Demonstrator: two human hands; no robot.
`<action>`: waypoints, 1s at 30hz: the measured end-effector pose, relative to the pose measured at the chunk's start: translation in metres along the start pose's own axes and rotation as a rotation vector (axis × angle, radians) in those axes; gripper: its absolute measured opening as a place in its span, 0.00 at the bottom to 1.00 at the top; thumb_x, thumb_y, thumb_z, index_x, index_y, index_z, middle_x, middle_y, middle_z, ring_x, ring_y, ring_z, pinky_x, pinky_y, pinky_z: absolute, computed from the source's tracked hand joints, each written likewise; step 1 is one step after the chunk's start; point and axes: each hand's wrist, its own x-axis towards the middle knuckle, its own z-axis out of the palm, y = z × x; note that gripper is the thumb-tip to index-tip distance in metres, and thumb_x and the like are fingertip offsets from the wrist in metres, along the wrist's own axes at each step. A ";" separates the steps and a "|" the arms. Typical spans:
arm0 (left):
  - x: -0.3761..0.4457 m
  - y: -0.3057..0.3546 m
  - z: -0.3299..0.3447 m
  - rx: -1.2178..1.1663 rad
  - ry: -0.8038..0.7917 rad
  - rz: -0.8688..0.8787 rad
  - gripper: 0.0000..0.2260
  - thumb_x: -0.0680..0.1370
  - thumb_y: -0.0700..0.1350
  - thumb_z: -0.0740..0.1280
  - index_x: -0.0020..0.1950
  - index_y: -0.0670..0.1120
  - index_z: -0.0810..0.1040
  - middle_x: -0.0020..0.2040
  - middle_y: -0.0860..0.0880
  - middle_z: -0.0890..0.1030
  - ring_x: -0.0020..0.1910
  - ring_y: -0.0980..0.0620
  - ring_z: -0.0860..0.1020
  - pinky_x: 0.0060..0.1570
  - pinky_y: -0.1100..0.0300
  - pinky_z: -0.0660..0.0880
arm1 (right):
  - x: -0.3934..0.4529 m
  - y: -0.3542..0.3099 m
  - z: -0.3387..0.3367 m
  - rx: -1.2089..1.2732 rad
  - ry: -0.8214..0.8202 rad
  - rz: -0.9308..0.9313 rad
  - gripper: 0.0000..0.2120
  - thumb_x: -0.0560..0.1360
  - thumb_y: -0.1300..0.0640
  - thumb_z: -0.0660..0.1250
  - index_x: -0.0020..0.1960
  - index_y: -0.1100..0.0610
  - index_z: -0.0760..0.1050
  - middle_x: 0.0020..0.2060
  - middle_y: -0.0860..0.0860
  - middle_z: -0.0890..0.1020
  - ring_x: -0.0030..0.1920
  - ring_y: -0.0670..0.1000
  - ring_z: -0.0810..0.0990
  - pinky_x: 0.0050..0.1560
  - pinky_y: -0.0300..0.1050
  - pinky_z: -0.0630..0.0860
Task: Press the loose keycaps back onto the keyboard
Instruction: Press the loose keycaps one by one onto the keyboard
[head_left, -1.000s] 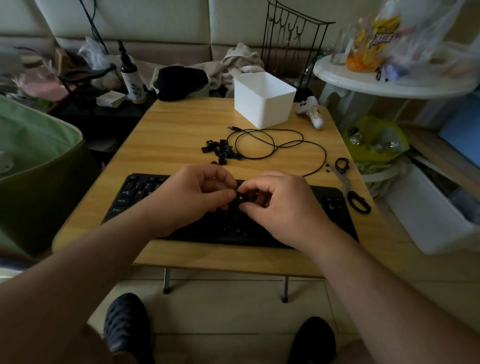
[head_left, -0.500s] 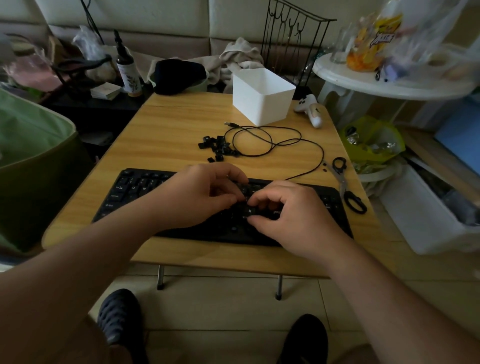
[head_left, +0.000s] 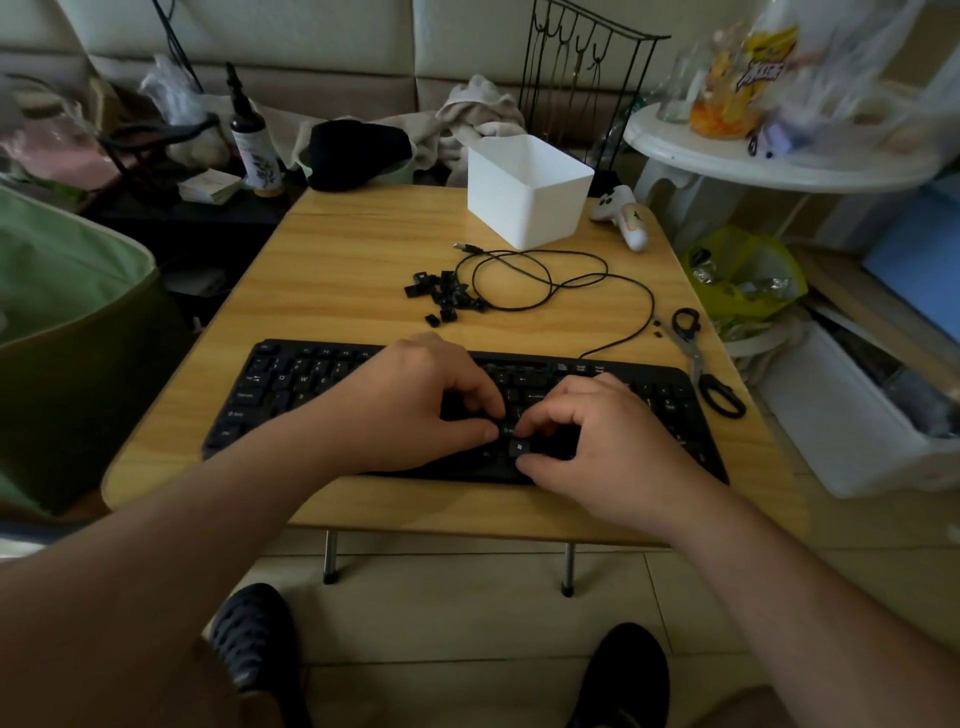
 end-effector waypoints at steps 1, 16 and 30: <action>0.000 0.001 0.001 0.002 -0.002 0.006 0.08 0.75 0.53 0.77 0.54 0.58 0.86 0.45 0.62 0.81 0.50 0.64 0.76 0.52 0.75 0.65 | 0.001 -0.001 0.001 0.013 0.017 -0.005 0.10 0.72 0.45 0.78 0.52 0.38 0.82 0.47 0.36 0.77 0.56 0.42 0.70 0.57 0.43 0.70; -0.004 0.020 0.010 -0.785 0.104 -0.253 0.07 0.81 0.36 0.71 0.55 0.47 0.85 0.50 0.48 0.87 0.51 0.49 0.85 0.56 0.57 0.82 | -0.005 -0.016 -0.001 0.208 0.360 -0.137 0.13 0.69 0.51 0.81 0.50 0.45 0.80 0.41 0.42 0.83 0.45 0.43 0.82 0.44 0.43 0.79; -0.003 0.027 0.007 -0.748 0.048 -0.287 0.23 0.78 0.36 0.74 0.68 0.54 0.75 0.51 0.51 0.87 0.51 0.48 0.86 0.56 0.52 0.83 | -0.004 -0.011 -0.011 0.004 0.315 -0.276 0.12 0.74 0.54 0.78 0.56 0.50 0.86 0.49 0.42 0.84 0.50 0.41 0.81 0.52 0.42 0.80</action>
